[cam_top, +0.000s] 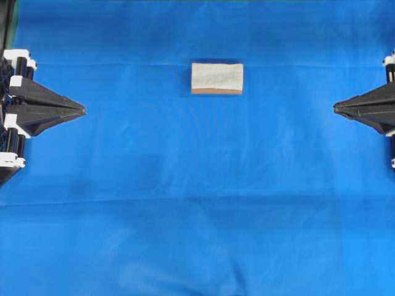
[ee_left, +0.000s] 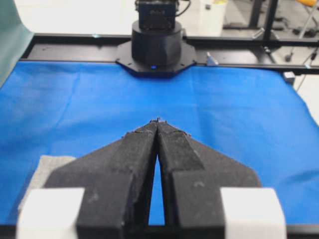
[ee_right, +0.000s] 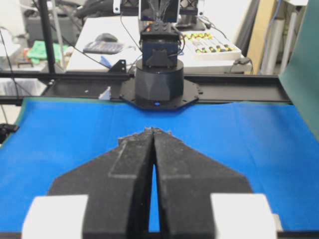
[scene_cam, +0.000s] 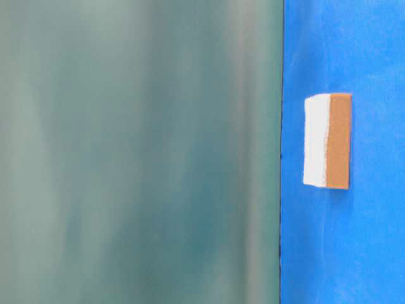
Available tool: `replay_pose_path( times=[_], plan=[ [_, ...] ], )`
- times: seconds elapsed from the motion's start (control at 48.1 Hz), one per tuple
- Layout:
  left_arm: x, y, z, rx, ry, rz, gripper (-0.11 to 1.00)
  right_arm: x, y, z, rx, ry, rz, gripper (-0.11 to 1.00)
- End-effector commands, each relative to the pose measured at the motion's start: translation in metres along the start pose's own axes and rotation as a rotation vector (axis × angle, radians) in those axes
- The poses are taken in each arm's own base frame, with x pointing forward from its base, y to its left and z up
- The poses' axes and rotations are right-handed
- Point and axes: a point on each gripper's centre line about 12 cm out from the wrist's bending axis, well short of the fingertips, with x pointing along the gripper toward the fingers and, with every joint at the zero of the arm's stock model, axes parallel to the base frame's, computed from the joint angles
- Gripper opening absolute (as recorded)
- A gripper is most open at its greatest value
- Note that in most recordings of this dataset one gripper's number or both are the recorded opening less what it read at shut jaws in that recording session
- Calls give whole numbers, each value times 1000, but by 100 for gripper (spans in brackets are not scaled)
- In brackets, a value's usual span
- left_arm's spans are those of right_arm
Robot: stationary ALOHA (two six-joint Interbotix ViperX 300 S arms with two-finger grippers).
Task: Hand over the sponge with the left arm and wipe it with the right arm.
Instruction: 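Move the left gripper toward the grey-and-tan sponge in the centre, then close the left gripper on the sponge's near end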
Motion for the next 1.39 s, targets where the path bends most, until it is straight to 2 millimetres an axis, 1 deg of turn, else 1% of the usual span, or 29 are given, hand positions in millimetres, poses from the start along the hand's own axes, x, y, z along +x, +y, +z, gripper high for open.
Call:
replay_pose_path(
  times=[0.0, 0.125, 0.229, 0.374, 0.54, 0.603, 0.707, 0.727, 0.79, 0.873, 0.977, 1.018, 1.06, 1.122, 1.247, 1.372],
  plan=[
    [4, 4, 5, 7, 0, 21, 0, 4, 0, 7, -17, -11, 1, 0],
    [8, 5, 6, 36, 14, 24, 0, 6, 1, 8, -26, 17, 5, 0],
    [16, 9, 5, 82, 35, 42, 0, 6, 0, 8, -26, 28, 3, 0],
    [35, 25, 0, 114, 93, 103, 0, 7, 0, 7, -26, 32, 3, 0],
    [62, 51, -13, 142, 177, 186, 0, 8, 0, 4, -26, 44, 4, 0],
    [76, 60, -21, 150, 219, 202, 0, 8, 0, 2, -26, 51, 4, 0],
    [97, 68, -34, 172, 282, 204, 2, 9, 1, 1, -26, 57, 5, 0],
    [102, 70, -36, 178, 294, 204, 3, 9, 0, 1, -26, 57, 4, 0],
    [114, 76, -45, 189, 334, 206, 15, 9, 0, 0, -26, 60, 4, 0],
    [129, 89, -60, 178, 388, 229, 39, 10, 0, -2, -26, 66, 4, 0],
    [147, 104, -89, 173, 468, 241, 71, 11, 0, -5, -26, 78, 4, 0],
    [154, 107, -100, 180, 494, 237, 81, 12, 0, -6, -26, 83, 4, 0],
    [161, 109, -109, 192, 516, 231, 89, 12, 0, -7, -27, 87, 5, 0],
    [169, 112, -122, 202, 546, 223, 94, 13, 1, -9, -25, 95, 6, 0],
    [183, 118, -147, 218, 594, 214, 94, 13, 1, -10, -25, 97, 6, 0],
    [190, 128, -165, 215, 618, 225, 94, 13, 0, -10, -25, 100, 4, 0]
  ],
)
